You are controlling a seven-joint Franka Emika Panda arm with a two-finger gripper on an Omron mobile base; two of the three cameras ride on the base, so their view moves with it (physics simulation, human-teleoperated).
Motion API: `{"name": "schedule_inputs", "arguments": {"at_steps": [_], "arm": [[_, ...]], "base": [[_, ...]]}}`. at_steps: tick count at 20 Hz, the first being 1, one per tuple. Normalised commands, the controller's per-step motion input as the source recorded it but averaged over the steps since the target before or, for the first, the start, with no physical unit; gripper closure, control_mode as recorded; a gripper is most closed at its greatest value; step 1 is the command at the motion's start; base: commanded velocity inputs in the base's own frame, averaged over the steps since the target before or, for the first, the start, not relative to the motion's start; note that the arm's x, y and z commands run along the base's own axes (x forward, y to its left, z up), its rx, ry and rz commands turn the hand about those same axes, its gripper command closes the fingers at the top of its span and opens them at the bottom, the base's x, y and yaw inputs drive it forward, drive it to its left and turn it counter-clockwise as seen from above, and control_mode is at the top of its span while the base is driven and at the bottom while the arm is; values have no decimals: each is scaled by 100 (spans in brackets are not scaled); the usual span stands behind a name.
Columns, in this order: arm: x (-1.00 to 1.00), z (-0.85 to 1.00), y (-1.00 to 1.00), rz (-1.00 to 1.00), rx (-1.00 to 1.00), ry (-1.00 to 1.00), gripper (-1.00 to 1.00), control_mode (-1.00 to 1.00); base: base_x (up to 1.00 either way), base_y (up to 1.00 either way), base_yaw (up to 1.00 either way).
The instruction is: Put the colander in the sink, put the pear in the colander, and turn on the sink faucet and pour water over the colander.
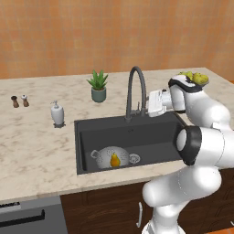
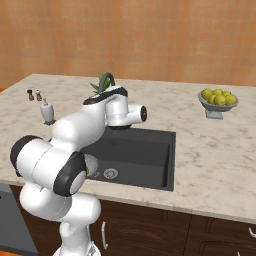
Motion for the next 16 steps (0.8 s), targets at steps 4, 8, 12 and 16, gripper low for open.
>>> {"name": "schedule_inputs", "arguments": {"at_steps": [4, 8, 12, 16], "arm": [[1, 0, 13, -1, 0, 0, -100, -100], [0, 0, 20, -1, 0, 0, -100, -100], [4, 0, 35, -1, 0, 0, -100, -100], [16, 0, 41, -3, 0, 0, -100, -100]], "base": [[0, 0, 0], [0, 0, 0], [0, 0, 0], [0, 0, 0]]}}
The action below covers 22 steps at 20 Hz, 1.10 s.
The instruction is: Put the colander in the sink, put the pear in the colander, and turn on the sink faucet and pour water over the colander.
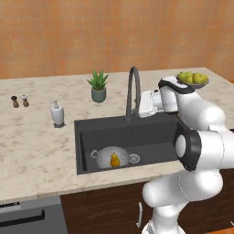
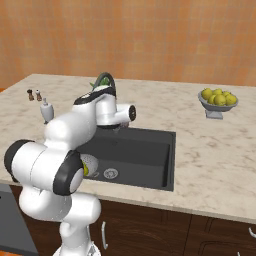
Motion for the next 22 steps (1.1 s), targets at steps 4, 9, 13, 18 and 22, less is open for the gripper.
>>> {"name": "schedule_inputs", "arguments": {"at_steps": [4, 9, 13, 18, 22], "arm": [[30, 0, 38, -5, 0, 0, -100, -100], [36, 0, 41, -5, 0, 0, -100, -100], [43, 0, 27, -5, 0, 0, -100, -100], [50, -5, 10, -5, 0, 0, -100, -100], [53, -1, 6, -7, 0, 0, -100, -100]], "base": [[0, 0, 0], [0, 0, 0], [0, 0, 0], [0, 0, 0], [0, 0, 0]]}}
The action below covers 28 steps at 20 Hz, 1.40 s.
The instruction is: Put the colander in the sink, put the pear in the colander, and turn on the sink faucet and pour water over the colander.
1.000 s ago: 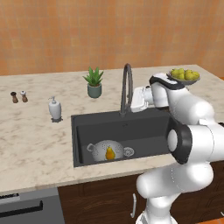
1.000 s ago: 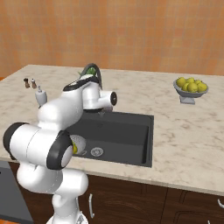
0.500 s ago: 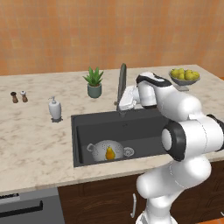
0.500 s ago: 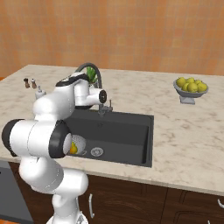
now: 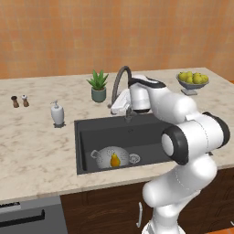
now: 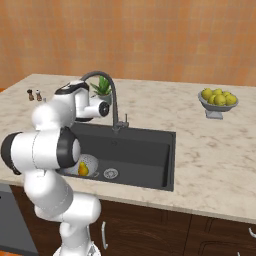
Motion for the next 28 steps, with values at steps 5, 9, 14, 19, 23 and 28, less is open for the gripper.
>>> {"name": "schedule_inputs", "arguments": {"at_steps": [5, 9, 14, 19, 23, 28], "arm": [[42, -6, -3, -9, 0, 1, -100, -100], [31, -8, -13, -8, 0, 3, -100, -100], [33, -9, -20, -6, 0, 5, -100, -100], [28, -9, -27, -8, 0, 9, -100, -100], [22, -12, -33, -10, 0, 10, -100, -100], [9, -4, -29, -10, 0, 4, -100, -100]], "base": [[0, 0, 0], [0, 0, 0], [0, 0, 0], [0, 0, 0], [0, 0, 0], [0, 0, 0]]}}
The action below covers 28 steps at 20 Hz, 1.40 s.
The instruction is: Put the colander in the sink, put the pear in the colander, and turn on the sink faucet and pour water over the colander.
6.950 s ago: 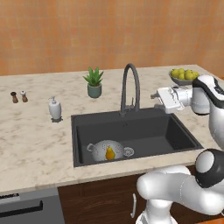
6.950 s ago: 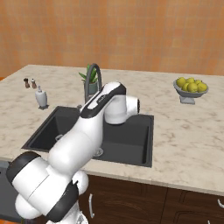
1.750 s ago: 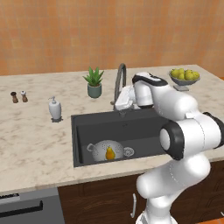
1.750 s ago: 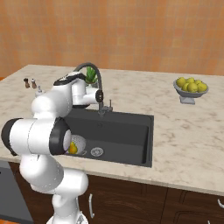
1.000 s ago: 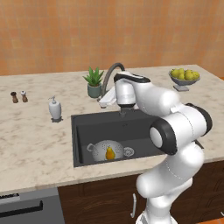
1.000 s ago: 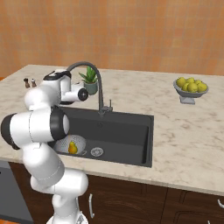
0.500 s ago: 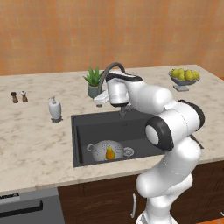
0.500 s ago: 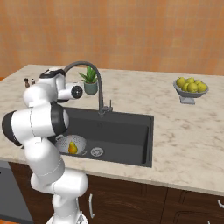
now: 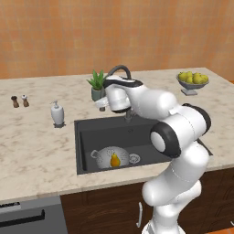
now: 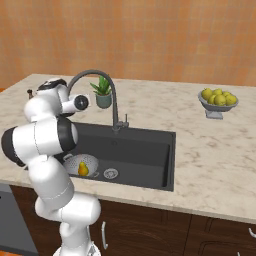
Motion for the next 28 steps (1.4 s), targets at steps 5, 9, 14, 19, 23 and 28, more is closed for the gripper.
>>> {"name": "schedule_inputs", "arguments": {"at_steps": [5, 9, 14, 19, 23, 28], "arm": [[-5, 0, -26, -8, 0, 1, -100, -100], [-18, 3, -23, -7, 0, 0, -100, -100], [-12, 6, -15, -9, 0, 0, -100, -100], [0, 5, -7, -7, 0, 0, -100, -100], [0, 6, 0, -7, 0, 0, -100, -100], [-12, 14, 0, -6, 0, 0, -100, -100]], "base": [[0, 0, 0], [0, 0, 0], [0, 0, 0], [0, 0, 0], [0, 0, 0], [0, 0, 0]]}}
